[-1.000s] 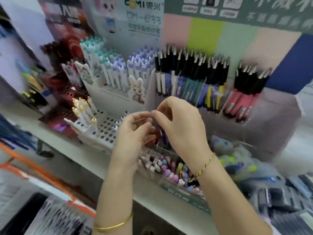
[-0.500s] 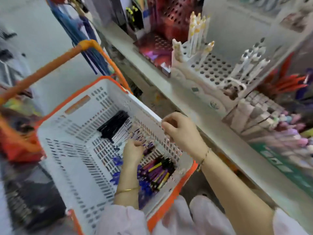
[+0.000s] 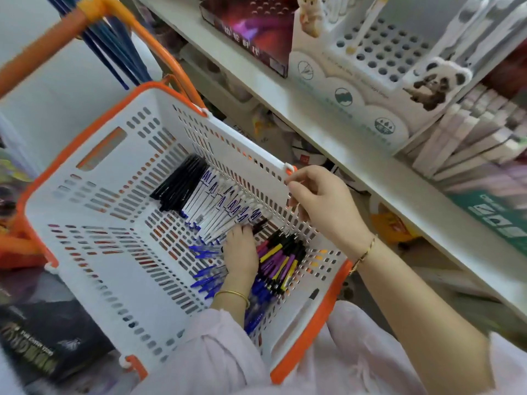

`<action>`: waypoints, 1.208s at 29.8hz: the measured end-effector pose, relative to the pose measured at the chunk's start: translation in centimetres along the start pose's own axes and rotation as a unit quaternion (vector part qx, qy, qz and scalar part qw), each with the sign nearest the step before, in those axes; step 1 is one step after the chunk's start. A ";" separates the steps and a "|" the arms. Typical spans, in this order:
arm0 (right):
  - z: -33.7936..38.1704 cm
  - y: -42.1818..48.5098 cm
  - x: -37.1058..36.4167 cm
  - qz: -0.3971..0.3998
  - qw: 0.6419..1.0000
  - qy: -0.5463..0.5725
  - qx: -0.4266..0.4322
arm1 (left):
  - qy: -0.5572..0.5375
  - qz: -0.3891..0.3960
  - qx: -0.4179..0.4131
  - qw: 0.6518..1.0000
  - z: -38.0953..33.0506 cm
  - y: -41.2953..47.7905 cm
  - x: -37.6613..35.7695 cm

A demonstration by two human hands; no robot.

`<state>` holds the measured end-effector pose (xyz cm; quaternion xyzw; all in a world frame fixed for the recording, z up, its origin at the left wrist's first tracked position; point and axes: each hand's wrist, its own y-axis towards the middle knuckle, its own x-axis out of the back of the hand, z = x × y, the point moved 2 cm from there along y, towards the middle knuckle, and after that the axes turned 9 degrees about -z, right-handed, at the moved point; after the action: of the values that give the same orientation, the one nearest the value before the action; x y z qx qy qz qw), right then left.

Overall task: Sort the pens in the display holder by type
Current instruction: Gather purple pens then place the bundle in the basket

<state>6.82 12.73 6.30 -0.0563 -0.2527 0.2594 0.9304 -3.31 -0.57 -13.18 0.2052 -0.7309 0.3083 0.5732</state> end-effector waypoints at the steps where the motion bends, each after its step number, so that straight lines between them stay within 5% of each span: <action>1: 0.0 0.0 0.0 0.000 1.000 0.000 -0.002 | 0.001 -0.001 -0.004 1.000 0.1 0.1 -0.1; 5: 0.0 0.0 0.2 -0.005 1.000 -0.003 -0.001 | 0.018 -0.006 -0.040 0.999 0.2 0.8 -0.1; 10: 0.1 0.0 0.1 -0.009 1.000 -0.003 -0.003 | -0.104 0.049 -0.085 0.990 -0.6 1.8 -0.3; 17: 0.2 -0.1 0.0 -0.007 1.000 0.006 -0.005 | -0.238 0.212 0.013 0.948 -1.3 1.5 -0.6; 24: 0.3 -0.2 -0.1 -0.003 1.000 0.006 -0.004 | -0.100 0.291 -0.056 0.950 -3.2 0.3 0.4; 36: 0.5 -0.3 -0.1 -0.005 1.000 0.007 -0.004 | -0.233 0.329 0.051 0.914 -4.6 -0.4 0.2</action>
<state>6.64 12.45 6.74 -0.0604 -0.2477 0.2530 0.9333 0.20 2.29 -12.24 0.0485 -0.8532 0.4597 0.2415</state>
